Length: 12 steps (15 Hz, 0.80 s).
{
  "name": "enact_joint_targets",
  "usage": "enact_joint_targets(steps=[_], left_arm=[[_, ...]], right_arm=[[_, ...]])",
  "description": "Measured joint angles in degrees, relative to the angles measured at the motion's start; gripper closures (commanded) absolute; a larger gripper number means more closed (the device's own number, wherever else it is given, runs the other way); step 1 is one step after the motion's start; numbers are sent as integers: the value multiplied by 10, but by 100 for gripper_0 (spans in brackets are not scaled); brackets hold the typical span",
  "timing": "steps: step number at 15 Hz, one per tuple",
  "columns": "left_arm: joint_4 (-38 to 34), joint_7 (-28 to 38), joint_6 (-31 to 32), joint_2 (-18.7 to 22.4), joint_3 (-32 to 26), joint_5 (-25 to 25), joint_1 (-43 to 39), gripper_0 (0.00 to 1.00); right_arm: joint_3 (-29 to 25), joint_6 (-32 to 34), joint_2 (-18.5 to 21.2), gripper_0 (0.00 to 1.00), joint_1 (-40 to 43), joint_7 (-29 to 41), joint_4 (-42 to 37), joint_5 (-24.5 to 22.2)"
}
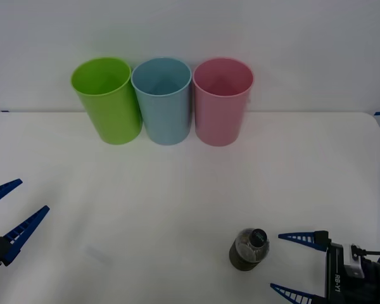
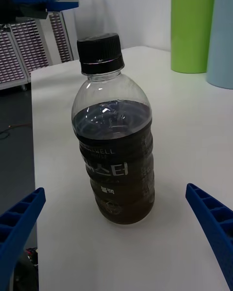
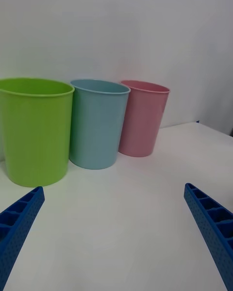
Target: Grasp the object on the table and drop it into the matching bin: aluminum can to the light blue bin, PET bottle to the pink bin.
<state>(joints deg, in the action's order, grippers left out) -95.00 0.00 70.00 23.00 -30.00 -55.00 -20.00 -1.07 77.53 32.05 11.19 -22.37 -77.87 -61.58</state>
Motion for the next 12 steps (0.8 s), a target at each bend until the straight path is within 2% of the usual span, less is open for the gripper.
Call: enact_joint_targets(steps=[12], left_arm=[[0,0,0,0,0,0,0,0]], right_arm=[[64,-69,-37,0,-17,-24,0,3]])
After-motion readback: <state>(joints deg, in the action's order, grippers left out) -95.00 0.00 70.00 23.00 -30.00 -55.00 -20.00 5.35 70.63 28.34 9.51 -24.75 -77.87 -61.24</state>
